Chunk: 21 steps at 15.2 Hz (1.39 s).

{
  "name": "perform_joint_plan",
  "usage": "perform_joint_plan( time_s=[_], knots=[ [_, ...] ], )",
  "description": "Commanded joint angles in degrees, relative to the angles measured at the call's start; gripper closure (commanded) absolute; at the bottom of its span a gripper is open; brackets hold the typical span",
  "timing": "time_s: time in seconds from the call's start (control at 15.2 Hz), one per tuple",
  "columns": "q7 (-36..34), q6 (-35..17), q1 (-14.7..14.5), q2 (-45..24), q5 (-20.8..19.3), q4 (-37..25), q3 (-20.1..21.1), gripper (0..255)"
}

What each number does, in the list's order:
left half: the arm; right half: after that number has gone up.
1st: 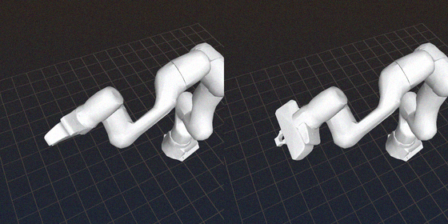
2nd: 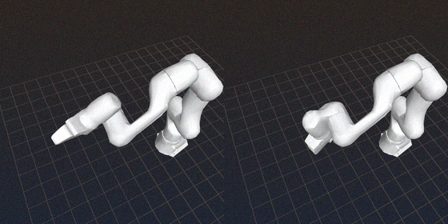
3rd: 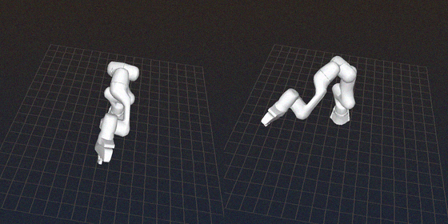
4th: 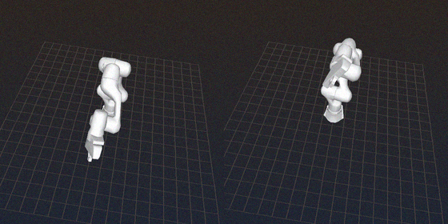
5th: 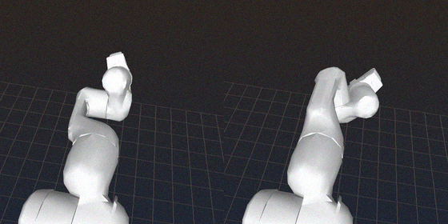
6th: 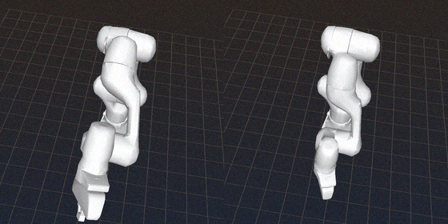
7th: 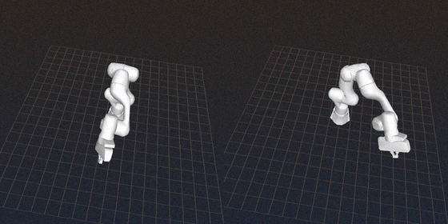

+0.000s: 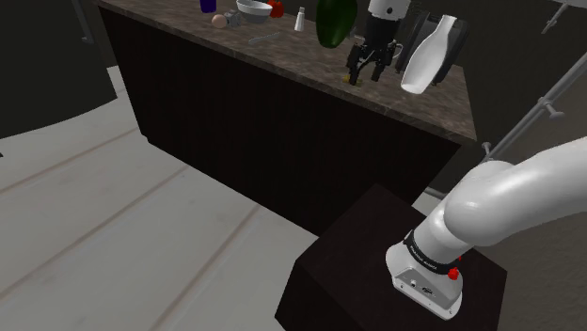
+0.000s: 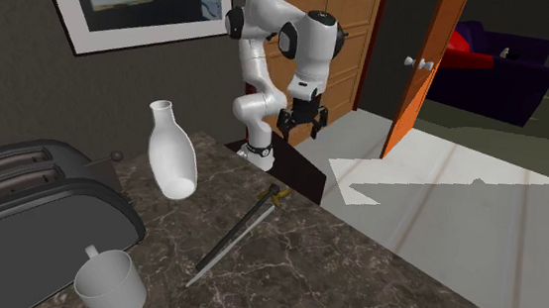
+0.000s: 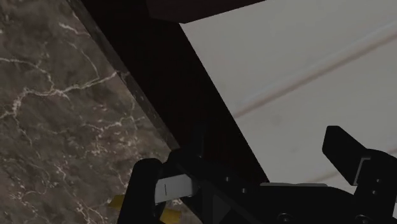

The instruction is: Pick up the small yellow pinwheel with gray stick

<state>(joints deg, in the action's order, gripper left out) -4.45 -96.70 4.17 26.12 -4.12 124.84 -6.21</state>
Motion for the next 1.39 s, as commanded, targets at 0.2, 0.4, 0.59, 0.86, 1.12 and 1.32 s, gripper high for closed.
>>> perform_joint_plan(
  time_s=[0.2,0.4,0.59,0.86,1.12,1.32],
  knots=[
    [-6.08,0.65,2.51,-12.09,2.99,-10.92,-2.56,0],
    [-9.12,1.97,4.07,-19.02,5.19,-18.04,-4.51,0],
    [-11.94,3.76,5.86,-25.79,7.78,-25.38,-6.58,0],
    [-15.54,6.82,8.86,-34.71,11.82,-35.52,-9.29,0],
    [-19.31,10.59,12.83,-43.59,16.40,-46.14,-11.68,0],
    [-22.51,13.81,16.56,-50.25,20.04,-54.50,-13.10,0]
  ],
)
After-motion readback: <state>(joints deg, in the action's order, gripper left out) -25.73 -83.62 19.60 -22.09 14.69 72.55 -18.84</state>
